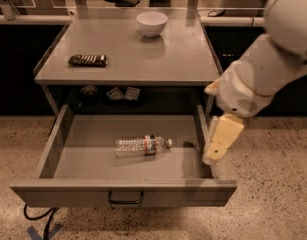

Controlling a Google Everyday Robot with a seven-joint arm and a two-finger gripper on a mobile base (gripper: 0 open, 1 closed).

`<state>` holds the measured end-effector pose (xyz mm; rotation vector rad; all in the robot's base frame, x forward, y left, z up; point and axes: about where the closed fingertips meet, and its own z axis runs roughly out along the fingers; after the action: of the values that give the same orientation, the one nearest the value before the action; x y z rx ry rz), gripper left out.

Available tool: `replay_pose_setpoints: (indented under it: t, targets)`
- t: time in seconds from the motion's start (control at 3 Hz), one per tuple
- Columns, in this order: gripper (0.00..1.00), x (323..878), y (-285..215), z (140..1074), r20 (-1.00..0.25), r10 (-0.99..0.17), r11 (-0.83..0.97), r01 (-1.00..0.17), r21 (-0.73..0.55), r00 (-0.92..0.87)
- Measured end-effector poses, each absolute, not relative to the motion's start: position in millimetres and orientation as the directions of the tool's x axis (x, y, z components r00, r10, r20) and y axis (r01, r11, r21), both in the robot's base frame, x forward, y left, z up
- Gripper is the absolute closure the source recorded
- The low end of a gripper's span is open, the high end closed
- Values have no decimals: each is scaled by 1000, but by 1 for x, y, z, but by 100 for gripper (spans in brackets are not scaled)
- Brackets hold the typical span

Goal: Pick water bottle from top drawer and place on counter

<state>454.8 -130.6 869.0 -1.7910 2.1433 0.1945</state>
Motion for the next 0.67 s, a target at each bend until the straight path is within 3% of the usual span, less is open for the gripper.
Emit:
replay_pose_setpoints:
  t: [0.67]
  targets:
    - [0, 474, -33, 813, -430, -902, 72, -997, -39, -48]
